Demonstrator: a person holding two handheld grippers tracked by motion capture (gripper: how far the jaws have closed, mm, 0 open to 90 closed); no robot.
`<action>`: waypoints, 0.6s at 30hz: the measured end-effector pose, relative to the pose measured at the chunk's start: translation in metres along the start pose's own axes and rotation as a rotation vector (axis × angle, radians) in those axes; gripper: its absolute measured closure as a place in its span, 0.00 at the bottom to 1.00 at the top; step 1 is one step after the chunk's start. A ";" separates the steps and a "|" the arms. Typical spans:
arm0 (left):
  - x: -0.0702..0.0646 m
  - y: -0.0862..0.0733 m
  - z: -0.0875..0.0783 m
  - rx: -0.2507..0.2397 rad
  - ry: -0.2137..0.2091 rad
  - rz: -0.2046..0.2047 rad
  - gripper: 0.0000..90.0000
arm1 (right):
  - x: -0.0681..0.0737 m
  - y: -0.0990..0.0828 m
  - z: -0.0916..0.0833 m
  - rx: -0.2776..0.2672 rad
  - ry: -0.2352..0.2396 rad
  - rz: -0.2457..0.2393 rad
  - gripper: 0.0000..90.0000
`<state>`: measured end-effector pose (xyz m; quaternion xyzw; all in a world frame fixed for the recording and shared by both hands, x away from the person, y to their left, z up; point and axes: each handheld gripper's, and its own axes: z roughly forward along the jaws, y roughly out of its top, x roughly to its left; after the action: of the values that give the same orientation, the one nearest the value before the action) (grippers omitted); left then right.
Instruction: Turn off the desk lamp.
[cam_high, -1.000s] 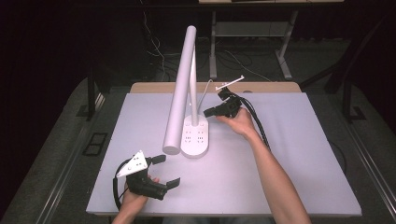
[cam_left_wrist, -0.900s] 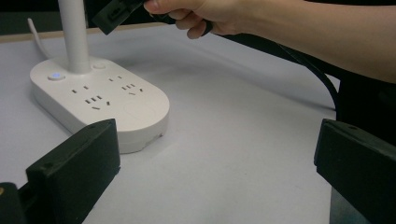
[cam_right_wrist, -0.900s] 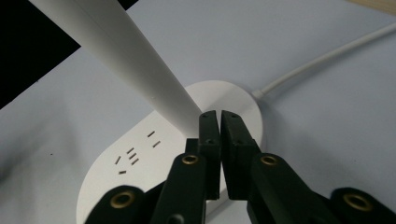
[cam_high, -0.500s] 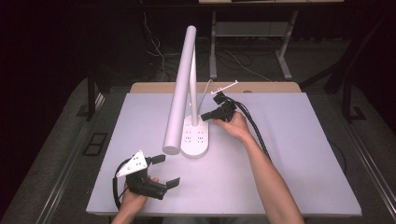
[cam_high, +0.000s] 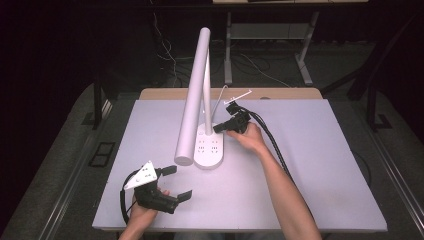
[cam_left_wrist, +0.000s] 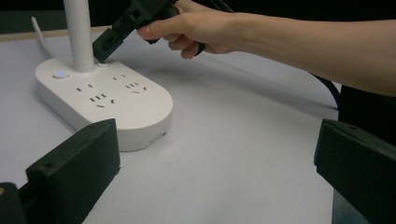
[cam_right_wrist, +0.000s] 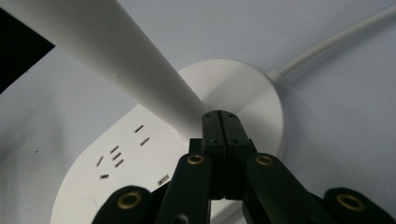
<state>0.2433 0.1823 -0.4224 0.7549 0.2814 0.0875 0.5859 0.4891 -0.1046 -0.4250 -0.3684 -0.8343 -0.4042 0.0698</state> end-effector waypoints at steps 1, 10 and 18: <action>0.000 0.000 0.000 0.001 0.000 0.001 0.00 | 0.000 0.000 0.000 0.003 0.000 0.005 1.00; 0.000 0.000 0.001 0.003 -0.003 0.003 0.00 | -0.005 -0.007 -0.002 -0.034 -0.009 0.028 1.00; 0.001 0.000 0.000 0.001 -0.001 0.000 0.00 | -0.001 -0.006 -0.002 -0.038 -0.002 0.013 1.00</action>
<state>0.2444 0.1827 -0.4228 0.7552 0.2810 0.0872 0.5857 0.4858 -0.1087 -0.4276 -0.3753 -0.8242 -0.4192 0.0643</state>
